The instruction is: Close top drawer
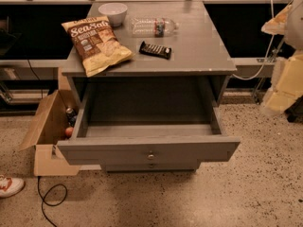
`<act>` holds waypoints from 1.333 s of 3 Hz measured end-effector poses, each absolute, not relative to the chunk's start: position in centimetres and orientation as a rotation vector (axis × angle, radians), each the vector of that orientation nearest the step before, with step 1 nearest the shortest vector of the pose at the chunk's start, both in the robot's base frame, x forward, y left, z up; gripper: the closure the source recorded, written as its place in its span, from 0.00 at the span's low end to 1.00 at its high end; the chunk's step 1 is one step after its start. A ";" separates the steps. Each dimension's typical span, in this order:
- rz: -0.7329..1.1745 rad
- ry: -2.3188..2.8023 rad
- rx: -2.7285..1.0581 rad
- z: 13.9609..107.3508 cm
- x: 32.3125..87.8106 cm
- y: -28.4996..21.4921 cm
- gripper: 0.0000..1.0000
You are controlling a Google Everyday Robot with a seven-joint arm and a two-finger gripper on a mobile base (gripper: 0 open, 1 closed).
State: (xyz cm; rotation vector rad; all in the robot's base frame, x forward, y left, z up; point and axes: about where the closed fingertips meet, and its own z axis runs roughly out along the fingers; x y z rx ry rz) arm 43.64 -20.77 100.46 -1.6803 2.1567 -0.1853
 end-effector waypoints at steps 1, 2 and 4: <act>-0.185 2.157 -1.680 100.4 43.6 -20.8 0.00; -0.074 2.201 -1.687 96.0 42.7 -19.9 0.00; 0.318 2.323 -1.691 79.9 39.4 -15.4 0.16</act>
Offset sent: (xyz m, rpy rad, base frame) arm -0.0360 0.0311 -0.1674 0.1676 0.3065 -0.0046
